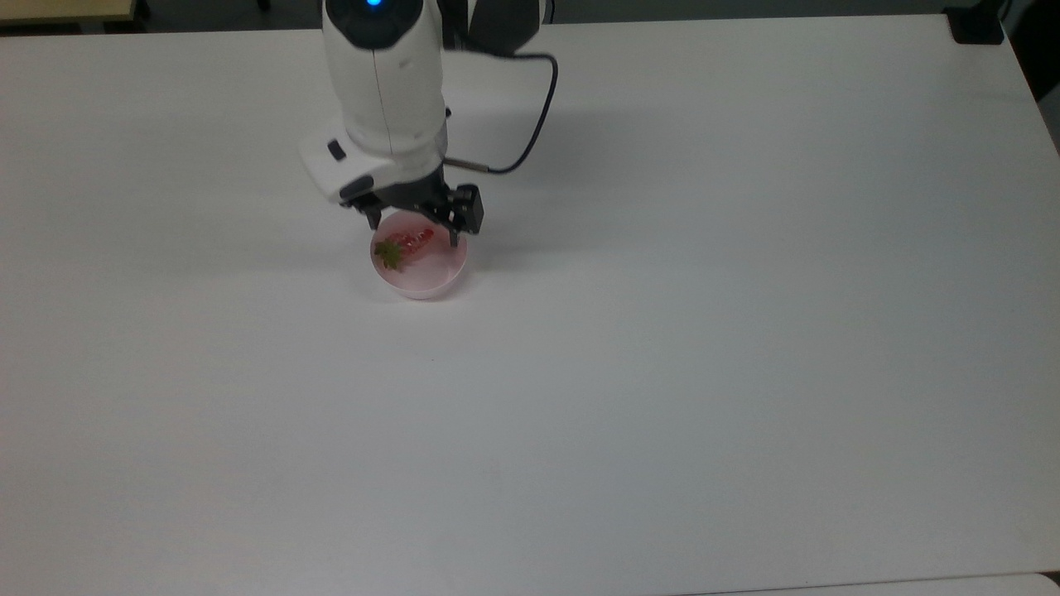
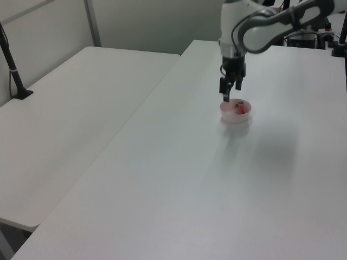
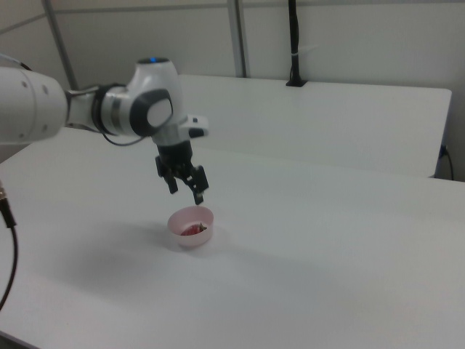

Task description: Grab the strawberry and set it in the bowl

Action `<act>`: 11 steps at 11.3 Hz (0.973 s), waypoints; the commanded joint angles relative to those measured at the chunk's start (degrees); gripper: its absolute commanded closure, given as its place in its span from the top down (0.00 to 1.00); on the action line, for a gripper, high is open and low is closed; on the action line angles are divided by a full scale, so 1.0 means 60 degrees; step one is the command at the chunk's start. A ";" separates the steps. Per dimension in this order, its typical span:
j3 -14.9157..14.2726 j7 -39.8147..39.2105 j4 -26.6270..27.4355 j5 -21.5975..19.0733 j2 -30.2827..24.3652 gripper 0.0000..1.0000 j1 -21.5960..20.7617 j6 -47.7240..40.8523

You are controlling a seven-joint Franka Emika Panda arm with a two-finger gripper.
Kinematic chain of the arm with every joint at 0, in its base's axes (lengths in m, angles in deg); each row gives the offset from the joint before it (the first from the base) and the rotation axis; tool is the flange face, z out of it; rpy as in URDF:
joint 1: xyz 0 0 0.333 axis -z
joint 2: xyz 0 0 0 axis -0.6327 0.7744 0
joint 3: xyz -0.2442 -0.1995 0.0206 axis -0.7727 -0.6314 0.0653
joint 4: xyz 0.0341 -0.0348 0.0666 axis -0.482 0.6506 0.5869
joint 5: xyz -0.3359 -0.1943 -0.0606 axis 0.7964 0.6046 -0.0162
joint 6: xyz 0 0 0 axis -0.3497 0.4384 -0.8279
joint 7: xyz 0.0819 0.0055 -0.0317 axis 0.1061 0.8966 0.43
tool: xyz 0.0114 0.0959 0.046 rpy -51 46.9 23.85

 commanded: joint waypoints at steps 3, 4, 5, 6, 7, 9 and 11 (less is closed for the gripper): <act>-0.0009 0.0939 -0.0222 -0.0169 -0.2728 1.00 -0.0479 -0.3034; -0.0038 0.1042 -0.0222 -0.0169 -0.3052 1.00 -0.0625 -0.3428; -0.0097 0.1130 -0.0222 -0.0183 -0.3360 1.00 -0.0757 -0.3838; -0.0112 0.1145 -0.0222 -0.0183 -0.3581 1.00 -0.0816 -0.4016; -0.0126 0.1015 -0.0222 -0.0183 -0.3641 1.00 -0.0802 -0.4033; -0.0126 0.0083 -0.0193 -0.0096 -0.3569 1.00 -0.0773 -0.3233; -0.0141 -0.0537 -0.0193 -0.0052 -0.3568 1.00 -0.0685 -0.2832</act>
